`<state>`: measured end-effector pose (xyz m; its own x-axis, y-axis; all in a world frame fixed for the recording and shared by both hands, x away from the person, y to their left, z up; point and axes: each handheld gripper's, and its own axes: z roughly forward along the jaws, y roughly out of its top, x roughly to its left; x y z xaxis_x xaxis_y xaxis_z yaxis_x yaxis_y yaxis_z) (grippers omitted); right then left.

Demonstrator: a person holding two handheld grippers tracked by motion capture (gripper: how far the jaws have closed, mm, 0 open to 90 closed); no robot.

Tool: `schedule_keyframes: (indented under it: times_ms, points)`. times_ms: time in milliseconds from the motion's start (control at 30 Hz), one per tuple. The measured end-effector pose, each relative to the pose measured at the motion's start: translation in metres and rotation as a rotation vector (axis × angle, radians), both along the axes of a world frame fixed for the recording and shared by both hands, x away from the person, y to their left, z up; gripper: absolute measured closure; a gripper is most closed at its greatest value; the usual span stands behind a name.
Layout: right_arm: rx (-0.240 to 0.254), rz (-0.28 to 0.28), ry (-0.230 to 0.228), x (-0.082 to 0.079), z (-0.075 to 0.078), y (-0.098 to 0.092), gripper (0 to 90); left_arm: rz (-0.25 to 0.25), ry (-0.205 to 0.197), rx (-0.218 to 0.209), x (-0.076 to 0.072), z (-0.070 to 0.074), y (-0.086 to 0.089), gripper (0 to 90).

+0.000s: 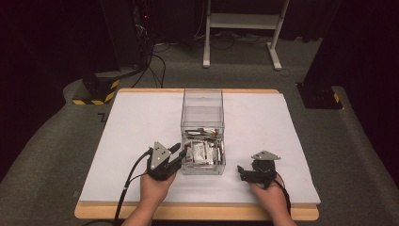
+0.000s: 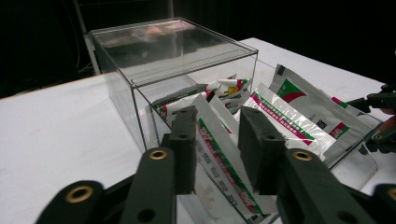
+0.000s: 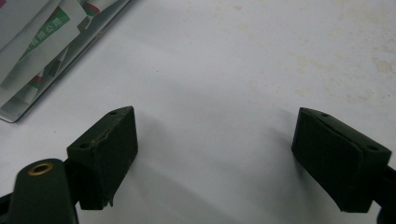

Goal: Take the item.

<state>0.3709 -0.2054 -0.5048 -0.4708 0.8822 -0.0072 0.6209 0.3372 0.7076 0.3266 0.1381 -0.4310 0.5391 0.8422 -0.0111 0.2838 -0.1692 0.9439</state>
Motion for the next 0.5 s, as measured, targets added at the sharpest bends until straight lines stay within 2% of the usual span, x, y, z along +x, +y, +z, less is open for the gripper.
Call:
schedule_keyframes:
  times_ms: [100, 233, 400, 500]
  points:
    - [0.0, 0.0, 0.0, 0.0, 0.0, 0.0, 14.1, -0.006, -0.013, 0.003, -0.001, -0.0003, -0.0034, 53.9]
    - [0.0, 0.0, 0.0, 0.0, 0.0, 0.0, 14.1, -0.006, -0.001, -0.007, 0.0022, -0.0014, -0.0078, 48.2]
    - [0.0, 0.0, 0.0, 0.0, 0.0, 0.0, 14.1, 0.017, 0.008, 0.012, 0.0065, -0.0038, -0.0108, 47.4]
    - [0.0, 0.0, 0.0, 0.0, 0.0, -0.0001, 14.1, 0.028, 0.008, 0.024, 0.0076, -0.005, -0.011, 50.0]
